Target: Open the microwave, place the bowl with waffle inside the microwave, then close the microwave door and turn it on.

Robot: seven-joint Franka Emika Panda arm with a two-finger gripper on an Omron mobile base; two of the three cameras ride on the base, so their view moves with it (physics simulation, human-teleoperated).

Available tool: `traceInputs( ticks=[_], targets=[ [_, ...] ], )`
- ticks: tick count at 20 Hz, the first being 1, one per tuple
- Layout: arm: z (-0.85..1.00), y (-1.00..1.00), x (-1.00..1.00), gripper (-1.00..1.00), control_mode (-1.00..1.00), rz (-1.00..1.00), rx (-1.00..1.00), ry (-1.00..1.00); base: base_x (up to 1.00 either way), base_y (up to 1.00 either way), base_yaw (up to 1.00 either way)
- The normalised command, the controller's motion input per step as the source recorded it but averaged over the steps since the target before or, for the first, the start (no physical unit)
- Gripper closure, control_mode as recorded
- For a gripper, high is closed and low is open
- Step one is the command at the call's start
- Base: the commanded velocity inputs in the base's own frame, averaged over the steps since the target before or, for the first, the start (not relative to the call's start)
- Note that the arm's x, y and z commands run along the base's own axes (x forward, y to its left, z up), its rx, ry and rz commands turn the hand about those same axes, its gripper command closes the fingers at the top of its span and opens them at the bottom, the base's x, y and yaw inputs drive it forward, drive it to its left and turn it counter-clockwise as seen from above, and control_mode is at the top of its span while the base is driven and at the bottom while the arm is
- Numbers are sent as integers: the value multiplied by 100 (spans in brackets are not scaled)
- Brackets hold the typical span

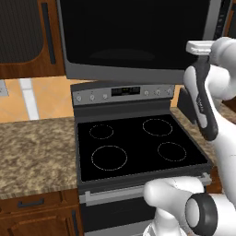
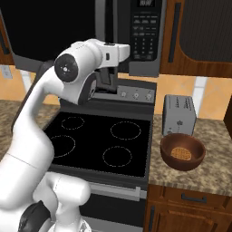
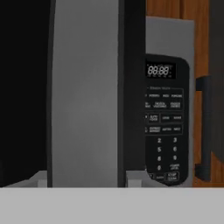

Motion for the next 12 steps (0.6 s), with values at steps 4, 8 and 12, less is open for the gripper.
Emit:
traceInputs(
  ticks=[4,8,12],
  targets=[
    [0,0,-100,100,-100,-7,0,0,0,0,0],
    [-2,0,-97,100,-100,-4,0,0,0,0,0],
    [-3,7,-85,100,-100,-1,0,3,0,0,0]
  ],
)
